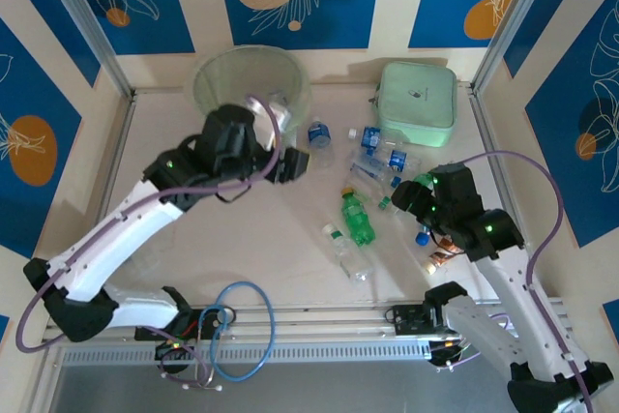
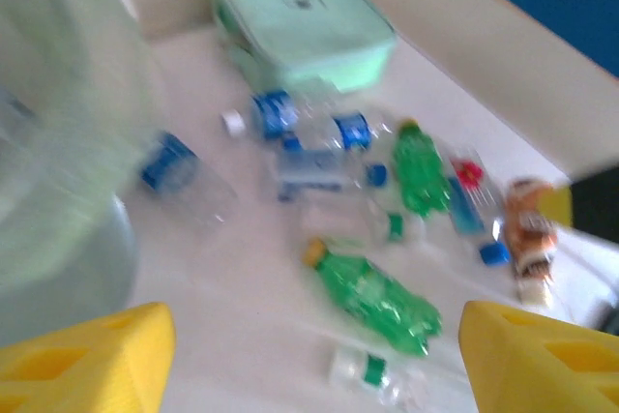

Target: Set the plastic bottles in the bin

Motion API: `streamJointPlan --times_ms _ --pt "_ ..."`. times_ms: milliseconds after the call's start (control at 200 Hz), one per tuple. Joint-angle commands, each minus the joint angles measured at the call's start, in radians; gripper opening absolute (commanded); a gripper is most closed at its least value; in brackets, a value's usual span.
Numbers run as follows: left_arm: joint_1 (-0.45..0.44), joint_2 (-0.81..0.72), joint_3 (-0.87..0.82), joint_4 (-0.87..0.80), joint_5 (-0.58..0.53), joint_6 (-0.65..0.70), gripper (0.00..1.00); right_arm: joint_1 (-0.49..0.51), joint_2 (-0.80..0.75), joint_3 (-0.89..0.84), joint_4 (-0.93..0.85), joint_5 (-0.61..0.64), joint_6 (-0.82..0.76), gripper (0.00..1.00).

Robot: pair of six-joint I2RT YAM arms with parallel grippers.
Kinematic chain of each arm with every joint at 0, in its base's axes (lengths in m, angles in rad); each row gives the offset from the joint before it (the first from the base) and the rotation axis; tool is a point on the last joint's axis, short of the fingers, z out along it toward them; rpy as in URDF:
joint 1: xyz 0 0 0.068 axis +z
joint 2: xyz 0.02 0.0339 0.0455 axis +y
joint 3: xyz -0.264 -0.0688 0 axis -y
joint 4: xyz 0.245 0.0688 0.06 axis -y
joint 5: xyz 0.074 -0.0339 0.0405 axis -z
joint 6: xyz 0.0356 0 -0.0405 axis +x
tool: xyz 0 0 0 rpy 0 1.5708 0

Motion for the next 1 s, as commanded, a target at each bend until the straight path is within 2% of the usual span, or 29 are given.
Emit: streamJointPlan --times_ms 0,205,450,875,995 --pt "-0.055 -0.002 -0.120 0.067 0.034 -0.073 0.76 -0.042 0.045 0.049 -0.067 0.054 0.021 0.79" --pt "-0.140 0.018 -0.221 0.089 0.016 -0.134 0.74 -0.150 0.110 0.041 -0.134 0.077 0.044 0.76" --pt "-0.150 0.005 -0.264 0.079 -0.008 -0.143 0.74 -0.272 0.180 0.011 -0.137 0.065 0.043 0.73" --pt "-0.149 -0.037 -0.328 0.044 -0.054 -0.151 0.75 -0.321 0.404 -0.023 -0.045 0.048 -0.001 0.70" --pt "-0.149 -0.059 -0.347 0.034 -0.066 -0.154 0.75 -0.337 0.431 -0.018 -0.067 0.106 0.030 0.70"
